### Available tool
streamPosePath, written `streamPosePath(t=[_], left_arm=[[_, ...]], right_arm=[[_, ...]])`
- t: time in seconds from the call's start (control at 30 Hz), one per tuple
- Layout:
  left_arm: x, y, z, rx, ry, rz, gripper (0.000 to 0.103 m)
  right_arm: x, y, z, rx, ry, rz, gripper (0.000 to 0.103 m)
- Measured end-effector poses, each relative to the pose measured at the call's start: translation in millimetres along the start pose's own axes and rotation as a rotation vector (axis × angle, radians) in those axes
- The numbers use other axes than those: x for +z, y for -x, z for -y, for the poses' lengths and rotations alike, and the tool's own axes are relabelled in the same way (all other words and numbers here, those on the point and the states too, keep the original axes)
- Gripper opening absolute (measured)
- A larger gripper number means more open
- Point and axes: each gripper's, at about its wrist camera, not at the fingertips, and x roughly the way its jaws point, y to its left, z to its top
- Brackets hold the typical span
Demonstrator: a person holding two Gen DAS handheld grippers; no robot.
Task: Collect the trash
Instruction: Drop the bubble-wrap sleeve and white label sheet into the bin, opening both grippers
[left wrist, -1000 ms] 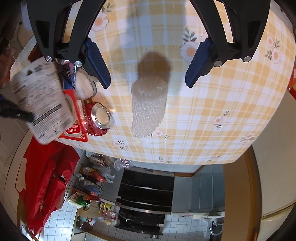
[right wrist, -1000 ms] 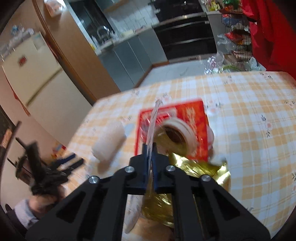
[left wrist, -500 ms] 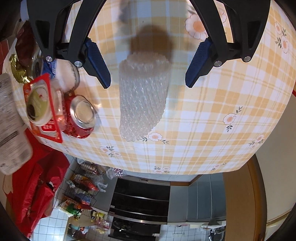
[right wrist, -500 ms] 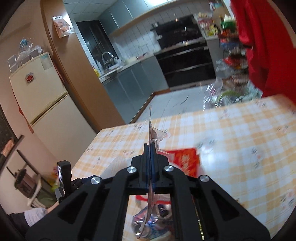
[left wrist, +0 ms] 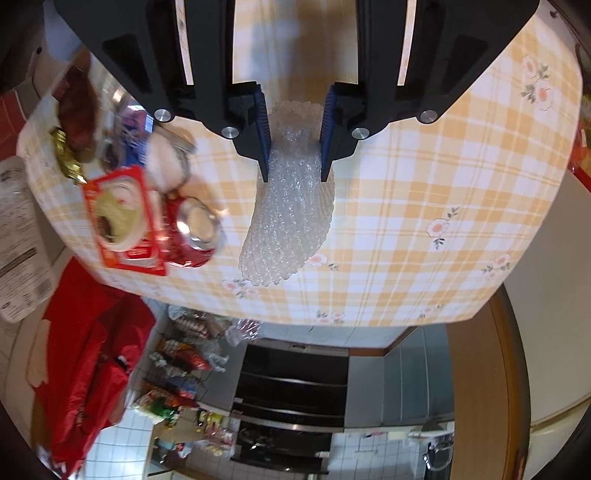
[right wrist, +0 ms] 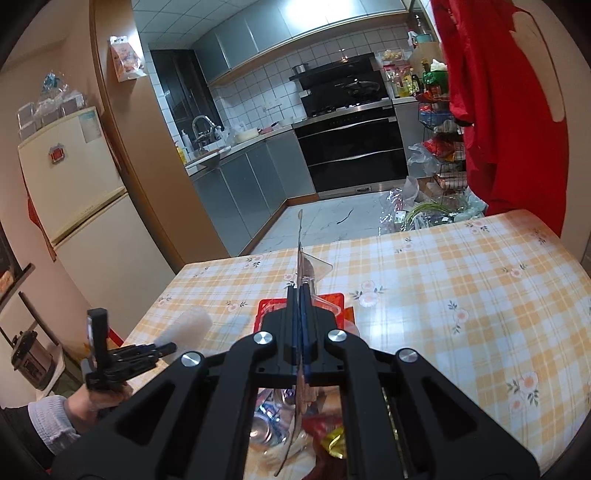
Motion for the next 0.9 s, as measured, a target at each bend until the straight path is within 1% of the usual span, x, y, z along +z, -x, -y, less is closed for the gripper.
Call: streamPosePath(t=[0.07, 0.1, 0.23, 0.3, 0.37, 0.47, 0.6, 0.7, 0.73, 0.83, 0.9], left_arm=[[-5.3, 27.0, 6.9, -0.036, -0.014, 0.013, 0.023], [-7.5, 34.2, 9.6, -0.044, -0.022, 0.016, 0.023], [-28.1, 79.2, 28.4, -0.121, -0.047, 0.025, 0.024], [-38.8, 92.8, 34.7, -0.156, -0.049, 0.016, 0.024], [-55.9, 110.0, 45.6, -0.203, -0.051, 0.0, 0.024], [-82.1, 124.4, 60.8, -0.255, -0.062, -0.035, 0.024], [-123.0, 129.3, 85.2, -0.297, -0.105, -0.123, 0.024], [-151.0, 123.1, 98.0, -0.3, -0.149, -0.199, 0.024], [-163.5, 118.8, 102.7, -0.305, -0.152, -0.232, 0.024], [-186.7, 107.9, 107.1, -0.321, -0.132, -0.3, 0.026], [-196.2, 102.7, 113.7, -0.332, -0.133, -0.321, 0.027]], right_arm=[[-4.7, 11.2, -1.2, 0.005, -0.004, 0.004, 0.006], [-7.5, 14.3, -4.2, 0.006, -0.004, 0.005, 0.006], [-17.7, 32.7, -11.1, 0.018, -0.007, 0.008, 0.006], [-23.6, 43.2, -15.0, 0.027, -0.007, 0.004, 0.006], [-28.0, 50.2, -18.3, 0.035, -0.001, 0.001, 0.006], [-38.4, 63.9, -28.3, 0.044, 0.027, -0.007, 0.006], [-52.7, 79.5, -36.0, 0.056, 0.042, -0.019, 0.006], [-65.1, 91.2, -39.7, 0.07, 0.04, -0.028, 0.006], [-69.1, 95.6, -40.3, 0.073, 0.039, -0.028, 0.006], [-79.0, 107.8, -41.1, 0.082, 0.033, -0.033, 0.006], [-85.4, 115.7, -41.3, 0.085, 0.033, -0.037, 0.006]])
